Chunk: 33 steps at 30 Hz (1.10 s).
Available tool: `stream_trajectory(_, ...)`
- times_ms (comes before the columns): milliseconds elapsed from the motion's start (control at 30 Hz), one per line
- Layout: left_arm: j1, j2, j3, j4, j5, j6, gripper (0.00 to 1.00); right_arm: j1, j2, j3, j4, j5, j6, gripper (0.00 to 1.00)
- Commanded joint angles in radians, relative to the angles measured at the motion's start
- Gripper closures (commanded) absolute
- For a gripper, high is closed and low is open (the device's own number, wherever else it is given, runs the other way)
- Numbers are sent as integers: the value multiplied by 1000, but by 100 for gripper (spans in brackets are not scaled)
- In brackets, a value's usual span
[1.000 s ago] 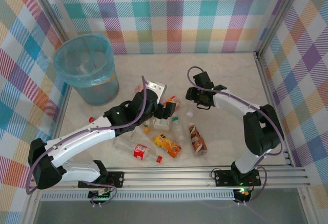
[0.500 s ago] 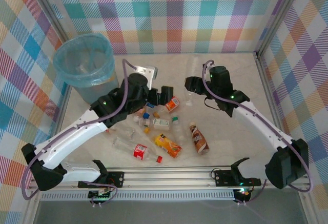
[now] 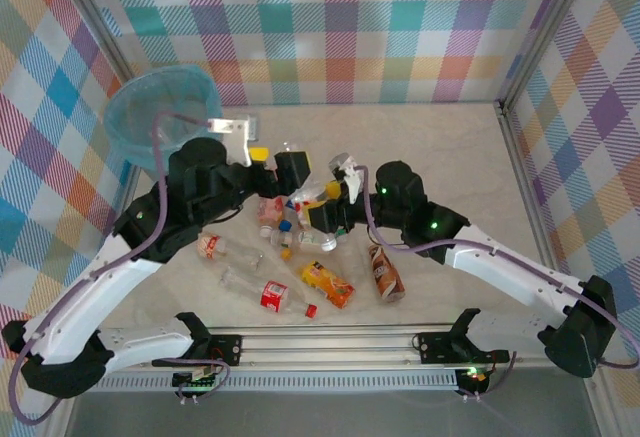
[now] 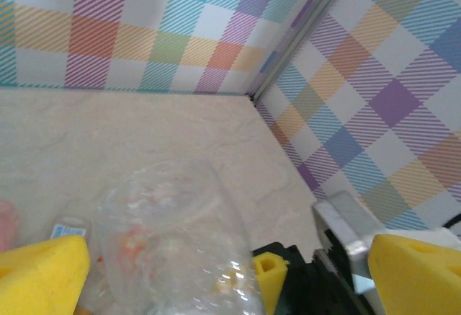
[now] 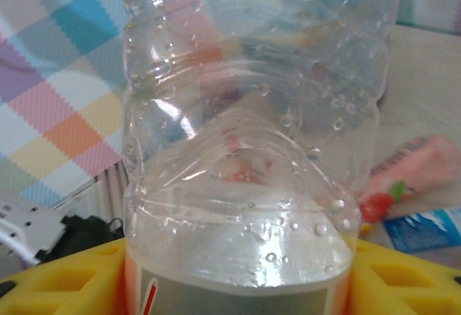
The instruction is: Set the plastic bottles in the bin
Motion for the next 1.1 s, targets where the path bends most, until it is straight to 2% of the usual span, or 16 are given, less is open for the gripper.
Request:
stream_trajectory(0, 6, -70, -51, -19, -33, -78, 2, 60, -22, -8, 87, 11, -71, 38)
stream_trajectory(133, 6, -120, -75, -45, -26, -97, 3, 143, 4, 8, 92, 71, -117, 38)
stream_trajectory(267, 6, -157, -84, -88, -39, -98, 8, 167, 35, 25, 93, 81, -124, 38)
stream_trajectory(500, 6, -199, -101, -126, -100, -90, 20, 171, 75, 56, 98, 86, -141, 38)
stream_trajectory(733, 6, -175, -100, -174, -116, -72, 16, 170, 102, 80, 112, 90, -155, 38)
stream_trajectory(1067, 5, -155, -104, -160, -92, -48, 29, 170, 121, 87, 120, 77, -165, 38)
